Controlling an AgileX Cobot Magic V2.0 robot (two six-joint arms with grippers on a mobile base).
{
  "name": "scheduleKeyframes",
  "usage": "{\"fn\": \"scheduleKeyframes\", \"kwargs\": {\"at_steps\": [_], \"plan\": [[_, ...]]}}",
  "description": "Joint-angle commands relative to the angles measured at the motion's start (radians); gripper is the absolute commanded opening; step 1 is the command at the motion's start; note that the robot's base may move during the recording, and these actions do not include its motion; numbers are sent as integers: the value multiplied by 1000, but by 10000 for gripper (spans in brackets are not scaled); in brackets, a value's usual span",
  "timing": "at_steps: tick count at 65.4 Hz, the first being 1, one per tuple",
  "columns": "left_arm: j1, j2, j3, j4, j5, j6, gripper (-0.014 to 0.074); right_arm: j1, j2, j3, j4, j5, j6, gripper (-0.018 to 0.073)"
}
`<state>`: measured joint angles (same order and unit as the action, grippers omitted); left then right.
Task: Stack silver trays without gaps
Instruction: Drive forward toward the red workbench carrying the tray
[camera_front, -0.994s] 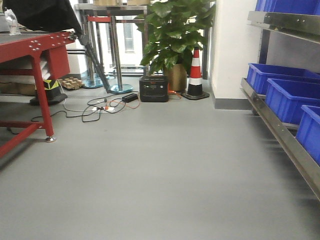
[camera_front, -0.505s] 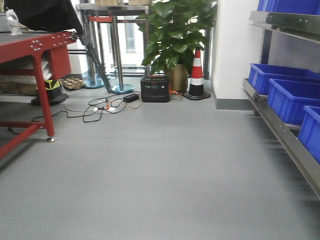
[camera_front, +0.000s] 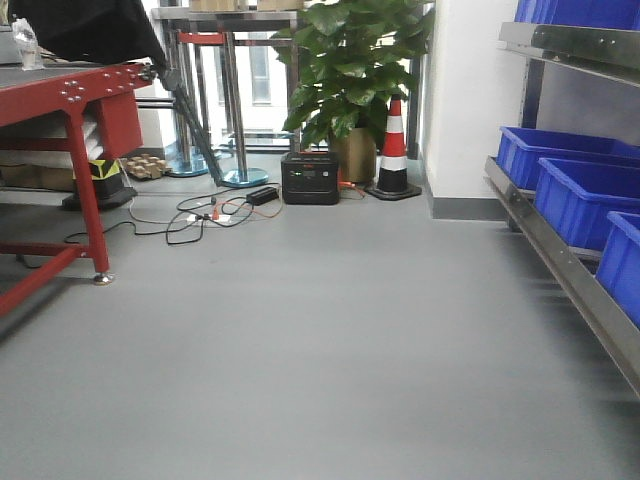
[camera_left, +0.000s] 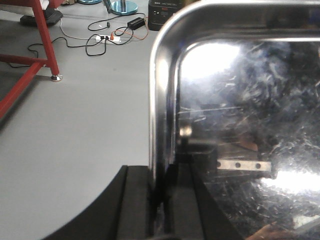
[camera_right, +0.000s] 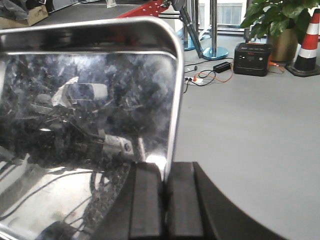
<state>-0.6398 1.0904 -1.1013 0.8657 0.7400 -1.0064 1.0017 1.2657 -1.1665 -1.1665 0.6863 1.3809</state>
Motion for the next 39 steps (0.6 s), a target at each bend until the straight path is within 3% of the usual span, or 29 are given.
{"fn": "scheduleKeyframes", "kwargs": {"at_steps": [1,20,39], "plan": [[-22,2,-8,-23,-136,2,-16,17,7,-7,-34,-99,-11,-75],[-22,2,-8,-23,-136,2,-16,17,7,-7,-36,-25,-11,-75],[-22,2,-8,-23,-136,2,-16,17,7,-7,-96,4,-11,-75]]}}
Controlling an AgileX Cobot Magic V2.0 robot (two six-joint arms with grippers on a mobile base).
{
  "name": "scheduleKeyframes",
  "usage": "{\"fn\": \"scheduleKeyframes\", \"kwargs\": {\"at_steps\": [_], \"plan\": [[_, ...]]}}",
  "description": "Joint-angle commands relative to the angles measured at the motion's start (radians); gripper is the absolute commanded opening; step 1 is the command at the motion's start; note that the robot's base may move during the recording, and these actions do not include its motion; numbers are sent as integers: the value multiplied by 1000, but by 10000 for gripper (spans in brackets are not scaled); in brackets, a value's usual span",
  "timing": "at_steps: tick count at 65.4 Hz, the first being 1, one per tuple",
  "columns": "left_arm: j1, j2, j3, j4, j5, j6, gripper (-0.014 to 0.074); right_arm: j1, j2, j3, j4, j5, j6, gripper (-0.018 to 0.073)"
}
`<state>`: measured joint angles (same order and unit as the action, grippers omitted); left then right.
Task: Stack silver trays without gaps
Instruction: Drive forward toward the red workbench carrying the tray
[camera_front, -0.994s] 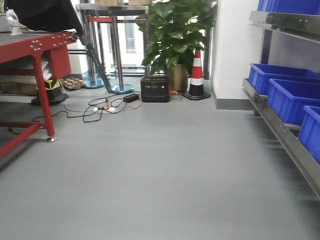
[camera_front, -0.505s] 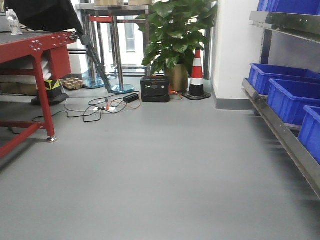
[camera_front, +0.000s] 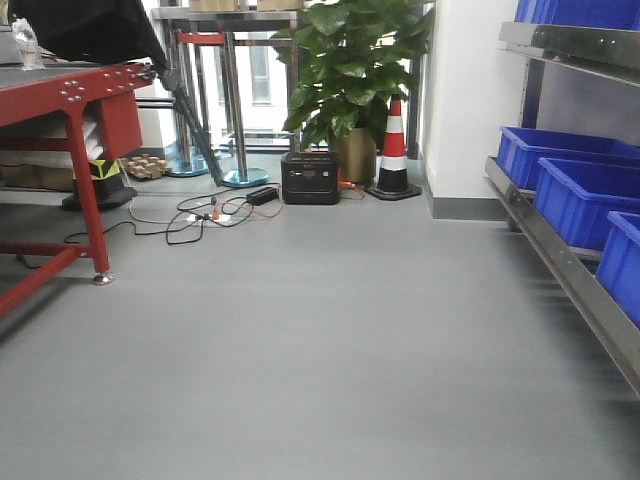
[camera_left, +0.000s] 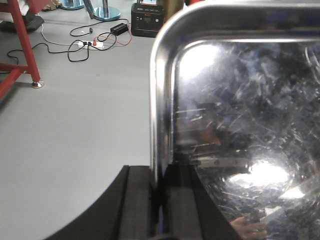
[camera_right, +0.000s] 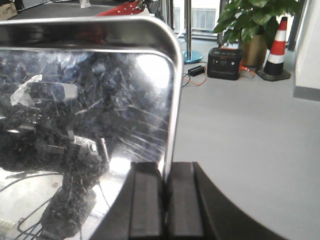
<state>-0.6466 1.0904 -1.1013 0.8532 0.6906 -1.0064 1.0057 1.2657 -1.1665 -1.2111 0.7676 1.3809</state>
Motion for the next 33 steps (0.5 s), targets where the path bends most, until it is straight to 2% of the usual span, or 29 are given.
{"fn": "scheduleKeyframes", "kwargs": {"at_steps": [1,15,33], "plan": [[-15,2,-8,-10,-87,2,-16,13,7,-7,-52,-78,-11,-75],[-15,2,-8,-10,-87,2,-16,13,7,-7,-62,-65,-11,-75],[-15,2,-8,-10,-87,2,-16,13,7,-7,-66,34,-11,-75]]}}
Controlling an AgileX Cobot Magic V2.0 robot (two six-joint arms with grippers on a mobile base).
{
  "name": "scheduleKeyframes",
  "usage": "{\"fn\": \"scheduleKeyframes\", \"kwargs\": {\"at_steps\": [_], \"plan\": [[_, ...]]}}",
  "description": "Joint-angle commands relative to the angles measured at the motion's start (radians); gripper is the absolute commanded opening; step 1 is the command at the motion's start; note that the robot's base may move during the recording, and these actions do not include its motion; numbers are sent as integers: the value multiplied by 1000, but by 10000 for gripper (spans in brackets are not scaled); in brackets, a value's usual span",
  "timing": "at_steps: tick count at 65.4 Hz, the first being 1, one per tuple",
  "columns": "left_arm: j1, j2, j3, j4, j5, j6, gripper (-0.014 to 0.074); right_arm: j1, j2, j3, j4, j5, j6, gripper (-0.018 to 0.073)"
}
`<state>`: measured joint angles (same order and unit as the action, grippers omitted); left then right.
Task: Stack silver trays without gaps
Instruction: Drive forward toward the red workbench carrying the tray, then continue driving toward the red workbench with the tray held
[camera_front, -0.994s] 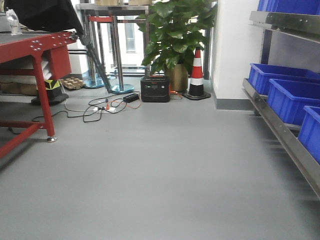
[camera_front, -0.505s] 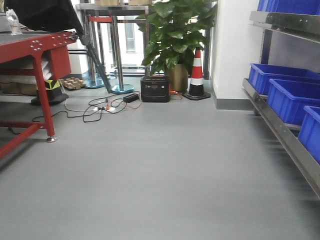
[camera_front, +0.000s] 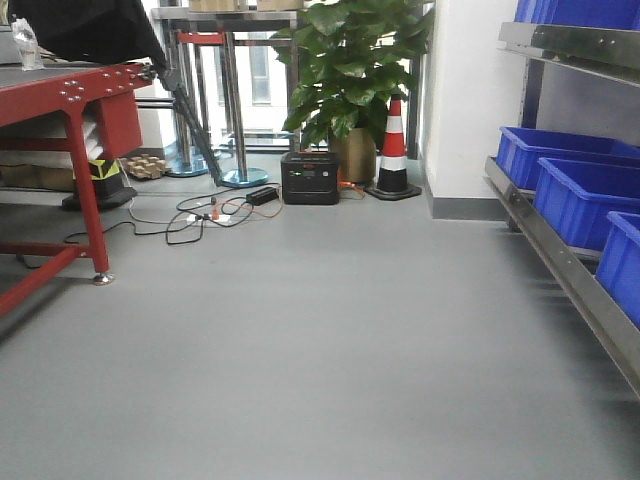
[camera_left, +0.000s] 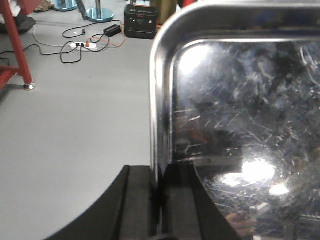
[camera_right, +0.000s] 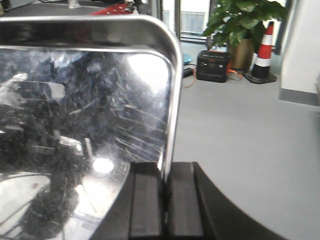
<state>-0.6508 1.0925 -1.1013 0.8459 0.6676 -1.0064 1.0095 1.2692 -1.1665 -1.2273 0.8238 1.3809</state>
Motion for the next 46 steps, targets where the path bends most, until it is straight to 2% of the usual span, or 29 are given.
{"fn": "scheduleKeyframes", "kwargs": {"at_steps": [1,31,46], "plan": [[-11,0,-8,-3,-64,2,-16,9,4,-7,-50,-12,-11,-75],[-11,0,-8,-3,-64,2,-16,9,4,-7,-51,132,-11,-75],[-11,0,-8,-3,-64,2,-16,9,4,-7,-51,118,-11,-75]]}}
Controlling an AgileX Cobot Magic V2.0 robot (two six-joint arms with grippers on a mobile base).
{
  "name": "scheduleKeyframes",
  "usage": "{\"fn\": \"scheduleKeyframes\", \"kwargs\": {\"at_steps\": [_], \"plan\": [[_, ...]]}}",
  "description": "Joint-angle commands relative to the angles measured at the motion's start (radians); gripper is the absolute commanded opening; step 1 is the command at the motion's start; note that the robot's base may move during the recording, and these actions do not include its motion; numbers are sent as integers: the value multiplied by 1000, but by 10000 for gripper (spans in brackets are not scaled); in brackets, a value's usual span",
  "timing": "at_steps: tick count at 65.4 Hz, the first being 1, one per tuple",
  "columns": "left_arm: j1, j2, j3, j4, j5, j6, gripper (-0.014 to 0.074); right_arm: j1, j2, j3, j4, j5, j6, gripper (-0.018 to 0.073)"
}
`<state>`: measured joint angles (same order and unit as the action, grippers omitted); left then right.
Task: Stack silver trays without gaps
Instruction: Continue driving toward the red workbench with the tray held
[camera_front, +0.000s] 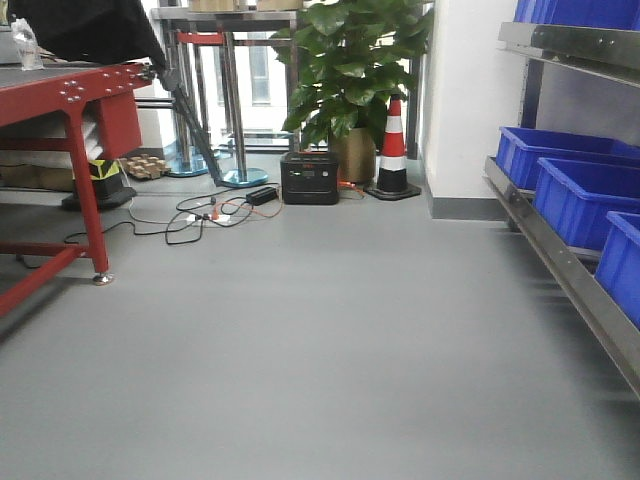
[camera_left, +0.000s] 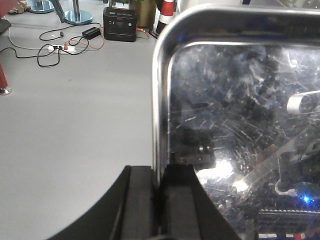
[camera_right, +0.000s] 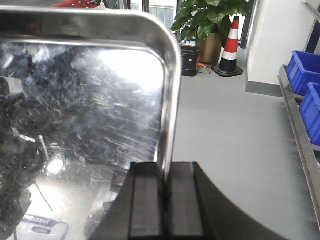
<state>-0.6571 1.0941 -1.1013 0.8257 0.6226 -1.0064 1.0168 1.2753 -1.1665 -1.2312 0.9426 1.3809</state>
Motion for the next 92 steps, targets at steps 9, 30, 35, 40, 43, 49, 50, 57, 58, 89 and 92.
{"fn": "scheduleKeyframes", "kwargs": {"at_steps": [9,30,35,40,43,49,50,57,58,89,92], "plan": [[-5,-2,-8,17,-19,2,-16,2,-3,-7,-47,-25,-11,-75],[-5,-2,-8,17,-19,2,-16,2,-3,-7,-47,-75,-11,-75],[-5,-2,-8,17,-19,2,-16,2,-3,-7,-47,-95,-11,-75],[-5,-2,-8,17,-19,2,-16,2,-3,-7,-47,-106,-11,-75],[-5,-2,-8,17,-19,2,-16,2,-3,-7,-47,-106,-11,-75],[-5,-2,-8,17,-19,2,-16,2,-3,-7,-47,-104,-11,-75],[-5,-2,-8,17,-19,2,-16,2,-3,-7,-47,-104,-11,-75],[-5,-2,-8,17,-19,2,-16,2,-3,-7,-47,-104,-11,-75],[-5,-2,-8,17,-19,2,-16,2,-3,-7,-47,-104,-11,-75],[-5,-2,-8,17,-19,2,-16,2,-3,-7,-47,-34,-11,-75],[-5,-2,-8,17,-19,2,-16,2,-3,-7,-47,-34,-11,-75]]}}
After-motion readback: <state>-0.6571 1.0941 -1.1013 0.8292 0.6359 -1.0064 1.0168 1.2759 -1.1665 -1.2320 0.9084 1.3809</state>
